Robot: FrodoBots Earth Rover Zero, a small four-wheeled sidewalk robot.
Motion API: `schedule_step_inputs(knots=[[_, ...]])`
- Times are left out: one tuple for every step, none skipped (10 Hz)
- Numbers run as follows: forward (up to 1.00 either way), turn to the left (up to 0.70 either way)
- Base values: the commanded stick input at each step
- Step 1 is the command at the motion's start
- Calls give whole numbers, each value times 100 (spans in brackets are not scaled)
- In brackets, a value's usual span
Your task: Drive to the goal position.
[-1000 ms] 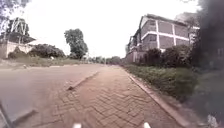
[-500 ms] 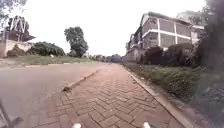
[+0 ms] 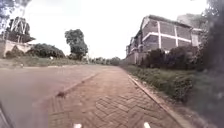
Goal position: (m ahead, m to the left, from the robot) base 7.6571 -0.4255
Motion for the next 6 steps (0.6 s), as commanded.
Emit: schedule_step_inputs(knots=[[50,0],[50,0],[50,0],[50,0],[50,0],[50,0]])
